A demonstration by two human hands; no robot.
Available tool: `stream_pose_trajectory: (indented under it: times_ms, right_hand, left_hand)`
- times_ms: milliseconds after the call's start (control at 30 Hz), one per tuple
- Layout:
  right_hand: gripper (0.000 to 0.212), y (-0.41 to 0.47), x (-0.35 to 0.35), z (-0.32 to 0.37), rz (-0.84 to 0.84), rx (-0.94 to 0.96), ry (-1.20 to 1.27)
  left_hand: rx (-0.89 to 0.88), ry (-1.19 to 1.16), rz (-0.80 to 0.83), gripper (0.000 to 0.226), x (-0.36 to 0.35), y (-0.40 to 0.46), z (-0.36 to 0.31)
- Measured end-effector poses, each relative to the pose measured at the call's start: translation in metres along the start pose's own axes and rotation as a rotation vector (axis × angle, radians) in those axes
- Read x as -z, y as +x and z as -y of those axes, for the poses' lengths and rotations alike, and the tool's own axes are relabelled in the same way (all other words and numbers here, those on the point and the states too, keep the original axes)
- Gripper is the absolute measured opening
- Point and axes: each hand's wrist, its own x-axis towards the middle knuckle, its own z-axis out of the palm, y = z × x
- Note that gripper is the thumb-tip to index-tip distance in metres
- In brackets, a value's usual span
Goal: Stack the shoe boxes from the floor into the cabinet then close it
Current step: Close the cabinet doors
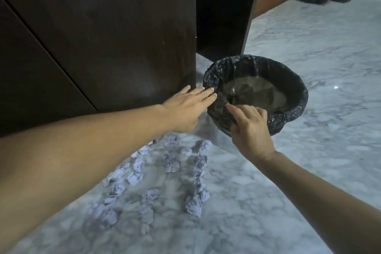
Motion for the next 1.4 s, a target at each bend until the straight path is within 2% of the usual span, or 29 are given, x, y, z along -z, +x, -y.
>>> stream_pose_trajectory:
  times_ms: [167, 300, 400, 500, 633, 767, 833, 967, 1033, 1167, 1267, 1400]
  right_hand:
    - [0.045, -0.002, 0.002, 0.027, -0.052, 0.036, -0.128]
    - [0.031, -0.015, -0.004, 0.048, -0.059, 0.173, -0.044]
    - [0.033, -0.037, -0.017, 0.063, 0.075, 0.222, 0.096]
    - [0.038, -0.065, -0.036, 0.068, 0.297, 0.17, 0.195]
    - [0.061, -0.092, -0.049, 0.067, 0.705, 0.02, 0.202]
    - [0.113, -0.119, -0.059, 0.069, 1.021, -0.011, 0.12]
    - [0.13, -0.126, -0.065, 0.071, 1.112, -0.034, 0.089]
    - [0.14, -0.131, -0.08, 0.07, 1.145, -0.035, 0.033]
    - [0.134, -0.129, -0.086, 0.068, 1.128, -0.007, 0.014]
    - [0.093, -0.126, -0.091, 0.069, 1.021, 0.023, 0.061]
    - [0.066, -0.126, -0.091, 0.071, 0.965, 0.018, 0.118]
    - [0.059, -0.13, -0.097, 0.071, 0.958, 0.033, 0.081]
  left_hand:
    - [0.052, -0.092, -0.004, 0.08, -0.008, -0.029, 0.002]
    - [0.108, -0.126, 0.047, 0.085, -0.038, -0.06, 0.006]
    - [0.181, -0.182, 0.086, 0.082, -0.075, -0.091, 0.009]
    - [0.301, -0.267, 0.124, 0.089, -0.126, -0.127, 0.005]
    - [0.426, -0.384, 0.143, 0.106, -0.189, -0.166, -0.007]
    - [0.424, -0.421, 0.123, 0.124, -0.233, -0.195, -0.023]
    - [0.415, -0.425, 0.111, 0.131, -0.249, -0.205, -0.03]
    - [0.404, -0.441, 0.145, 0.131, -0.271, -0.206, -0.043]
    - [0.407, -0.463, 0.119, 0.125, -0.278, -0.201, -0.048]
    - [0.391, -0.485, 0.08, 0.112, -0.283, -0.188, -0.054]
    - [0.443, -0.427, 0.059, 0.096, -0.28, -0.182, -0.053]
    - [0.431, -0.334, -0.106, 0.07, -0.283, -0.173, -0.054]
